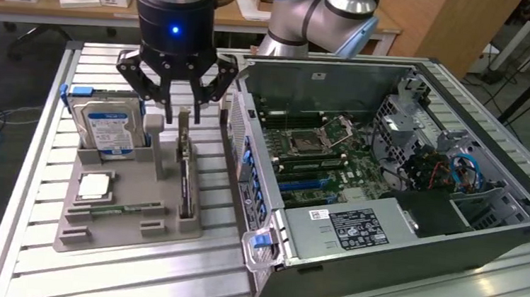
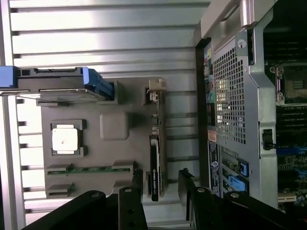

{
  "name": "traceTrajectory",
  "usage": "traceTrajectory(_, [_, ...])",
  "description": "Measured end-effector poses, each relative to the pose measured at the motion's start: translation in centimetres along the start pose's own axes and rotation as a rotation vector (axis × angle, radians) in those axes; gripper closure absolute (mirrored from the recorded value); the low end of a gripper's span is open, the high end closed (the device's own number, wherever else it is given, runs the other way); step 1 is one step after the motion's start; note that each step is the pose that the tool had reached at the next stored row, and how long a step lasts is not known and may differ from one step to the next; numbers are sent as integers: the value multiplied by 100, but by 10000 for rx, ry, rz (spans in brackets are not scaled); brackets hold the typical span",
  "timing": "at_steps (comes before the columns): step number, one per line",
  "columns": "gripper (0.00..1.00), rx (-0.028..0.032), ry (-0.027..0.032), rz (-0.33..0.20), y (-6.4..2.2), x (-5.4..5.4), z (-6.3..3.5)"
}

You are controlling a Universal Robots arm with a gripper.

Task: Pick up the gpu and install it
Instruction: 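Pick up the gpu and move the gpu toward the slot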

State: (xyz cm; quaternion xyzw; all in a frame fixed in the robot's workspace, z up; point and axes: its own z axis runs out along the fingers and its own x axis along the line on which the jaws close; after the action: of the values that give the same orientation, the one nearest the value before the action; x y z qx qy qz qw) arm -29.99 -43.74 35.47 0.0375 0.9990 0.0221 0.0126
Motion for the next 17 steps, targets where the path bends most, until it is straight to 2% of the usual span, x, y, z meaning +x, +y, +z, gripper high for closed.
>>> traceTrajectory(2, [57,3,0,-2,-28,9,29])
traceTrajectory(4, [57,40,-3,-1,-34,18,37])
traceTrajectory(10, [57,41,-4,-3,-35,18,43])
traceTrajectory(17, [57,45,-4,-3,-40,21,166])
